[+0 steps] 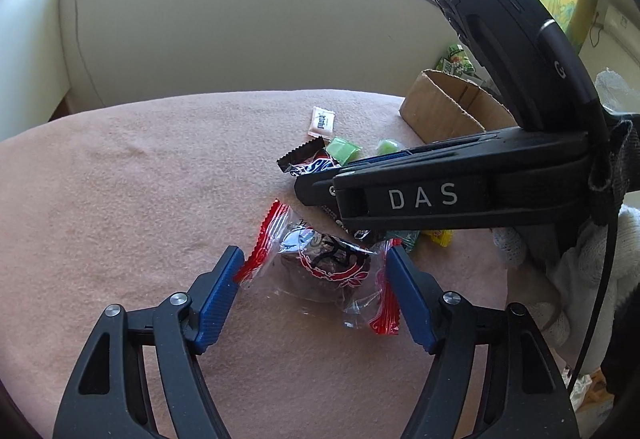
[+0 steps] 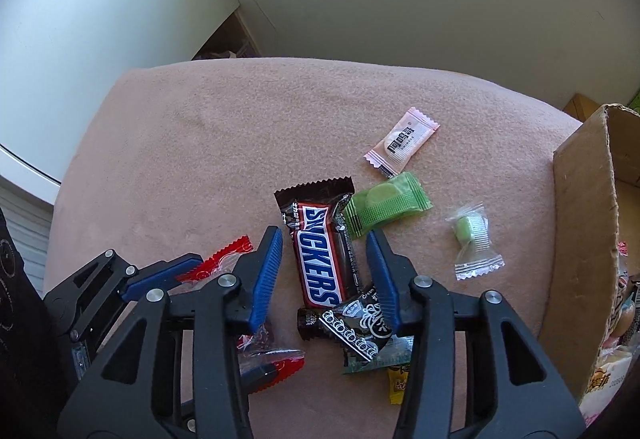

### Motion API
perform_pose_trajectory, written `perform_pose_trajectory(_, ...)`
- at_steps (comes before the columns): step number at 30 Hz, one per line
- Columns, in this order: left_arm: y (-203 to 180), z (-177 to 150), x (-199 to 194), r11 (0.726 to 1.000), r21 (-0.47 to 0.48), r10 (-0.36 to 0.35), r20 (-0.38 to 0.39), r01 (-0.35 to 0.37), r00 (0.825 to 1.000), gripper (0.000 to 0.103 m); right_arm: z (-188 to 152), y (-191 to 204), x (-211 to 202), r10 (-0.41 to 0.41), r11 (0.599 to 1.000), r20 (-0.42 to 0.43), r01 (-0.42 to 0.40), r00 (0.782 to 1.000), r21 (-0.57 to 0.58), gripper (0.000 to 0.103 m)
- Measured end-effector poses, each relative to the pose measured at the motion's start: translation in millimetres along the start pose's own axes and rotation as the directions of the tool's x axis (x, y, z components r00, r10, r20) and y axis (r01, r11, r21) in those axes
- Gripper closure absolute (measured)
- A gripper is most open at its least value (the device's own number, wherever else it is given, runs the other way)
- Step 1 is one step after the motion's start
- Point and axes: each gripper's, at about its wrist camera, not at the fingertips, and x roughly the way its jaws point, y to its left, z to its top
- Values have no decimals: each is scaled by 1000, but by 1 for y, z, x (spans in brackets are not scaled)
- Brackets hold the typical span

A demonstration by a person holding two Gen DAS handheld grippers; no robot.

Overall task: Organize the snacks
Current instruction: 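Grasp the Snickers bar with the right tool while the left tool grasps the red candy bag, then carry the Snickers bar and red candy bag into the box with both tools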

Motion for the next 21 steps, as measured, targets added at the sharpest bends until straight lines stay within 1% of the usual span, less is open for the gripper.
perform_pose_trajectory(1, -1, 0, 1, 1000, -1, -6, -3, 6, 1000, 37, 1, 1, 2, -6, 1000, -3, 6, 1000, -7, 57)
perform_pose_trajectory(3, -2, -1, 1, 1000, 6, -3, 1, 3, 1000, 38, 1, 3, 5, -15, 1000, -3, 15, 1000, -5, 58)
perform_pose_trajectory(4, -4, -1, 1, 1000, 11, -5, 3, 5, 1000, 40, 1, 4, 6, -21, 1000, -3, 21, 1000, -7, 67)
perform_pose_trajectory(5, -4, -2, 1, 1000, 16, -5, 4, 4, 1000, 40, 2, 7, 8, -23, 1000, -5, 23, 1000, -7, 71)
perform_pose_trajectory(6, -5, -2, 1, 1000, 19, -5, 8, 5, 1000, 42, 2, 7, 9, -23, 1000, -4, 23, 1000, -4, 72)
perform_pose_trajectory(8, -6, -3, 1, 1000, 23, -17, 14, 16, 1000, 49, 1, 5, 8, -16, 1000, 0, 16, 1000, 7, 72)
perform_pose_trajectory(15, -5, -4, -3, 1000, 21, -24, 23, 23, 999, 54, -2, 3, -3, -6, 1000, 40, 5, 999, 27, 73)
perform_pose_trajectory(17, -4, -6, -7, 1000, 20, -24, 27, 24, 999, 55, -8, -3, -12, 2, 1000, 44, -3, 999, 26, 73)
perform_pose_trajectory(21, 0, -8, -17, 1000, 17, -27, 38, 26, 999, 56, -12, -7, -24, -7, 1000, 65, 6, 998, 27, 73)
